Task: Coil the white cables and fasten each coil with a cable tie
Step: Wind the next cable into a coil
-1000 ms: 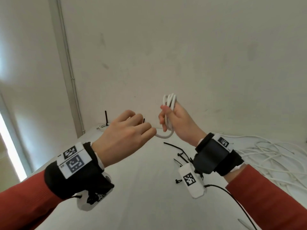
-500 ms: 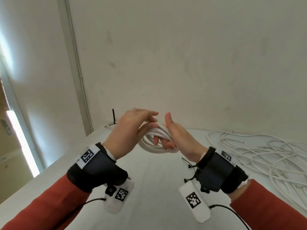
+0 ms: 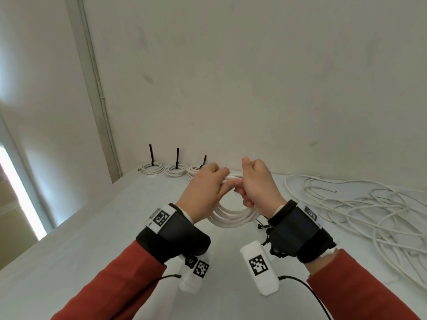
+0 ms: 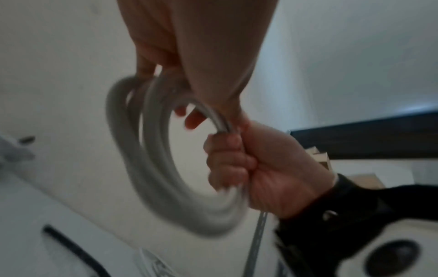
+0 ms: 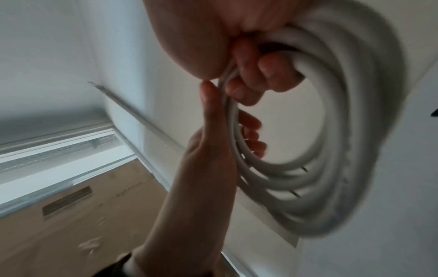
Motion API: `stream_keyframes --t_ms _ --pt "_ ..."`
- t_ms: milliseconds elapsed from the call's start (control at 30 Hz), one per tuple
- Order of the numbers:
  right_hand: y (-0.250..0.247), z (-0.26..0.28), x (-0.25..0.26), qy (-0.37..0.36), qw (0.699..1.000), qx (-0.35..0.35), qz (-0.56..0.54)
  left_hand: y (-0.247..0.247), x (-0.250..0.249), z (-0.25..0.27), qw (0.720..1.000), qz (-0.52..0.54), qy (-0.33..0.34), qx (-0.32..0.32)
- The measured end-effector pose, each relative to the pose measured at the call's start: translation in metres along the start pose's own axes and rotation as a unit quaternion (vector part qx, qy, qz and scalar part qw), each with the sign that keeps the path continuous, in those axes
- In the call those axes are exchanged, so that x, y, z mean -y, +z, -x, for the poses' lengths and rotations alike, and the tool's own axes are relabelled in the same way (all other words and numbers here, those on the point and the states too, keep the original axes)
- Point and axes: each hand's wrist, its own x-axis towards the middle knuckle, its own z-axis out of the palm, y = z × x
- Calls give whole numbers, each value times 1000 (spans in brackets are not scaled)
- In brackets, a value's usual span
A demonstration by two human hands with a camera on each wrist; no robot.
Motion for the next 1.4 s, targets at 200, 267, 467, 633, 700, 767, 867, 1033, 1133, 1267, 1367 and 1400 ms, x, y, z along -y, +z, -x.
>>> stream_keyframes --t_ms 200,267,467,633,700,767,867,1033,1133,1267,1367,1400 --pt "-10 -17 -4 43 994 8 96 8 -5 -14 975 -156 51 148" --pt "-13 -22 -6 17 996 -10 88 9 -5 -18 983 -86 48 155" --pt "-18 -29 -20 -28 999 -32 4 21 6 -24 977 126 -50 163" --pt "-21 -37 -34 77 993 14 -94 39 16 -29 921 313 -214 92" --pt "-21 -39 -38 104 980 36 -164 43 18 -29 840 459 -260 127" --pt "-23 -40 -40 126 967 52 -216 41 21 -30 730 600 -280 171" --pt "-23 -42 -44 131 965 54 -221 42 22 -29 667 653 -287 216" --pt "-21 -43 -45 87 984 15 -155 51 22 -29 626 667 -329 235" --pt "-20 -46 -51 57 987 -43 -146 54 25 -29 626 660 -355 213" --pt "-16 -49 -58 26 981 -113 -153 56 26 -27 651 628 -382 189" --pt "-15 -49 -61 13 988 -95 -122 61 22 -28 647 648 -378 140" --pt "-18 -49 -62 6 993 -73 -88 62 22 -28 647 651 -374 133"
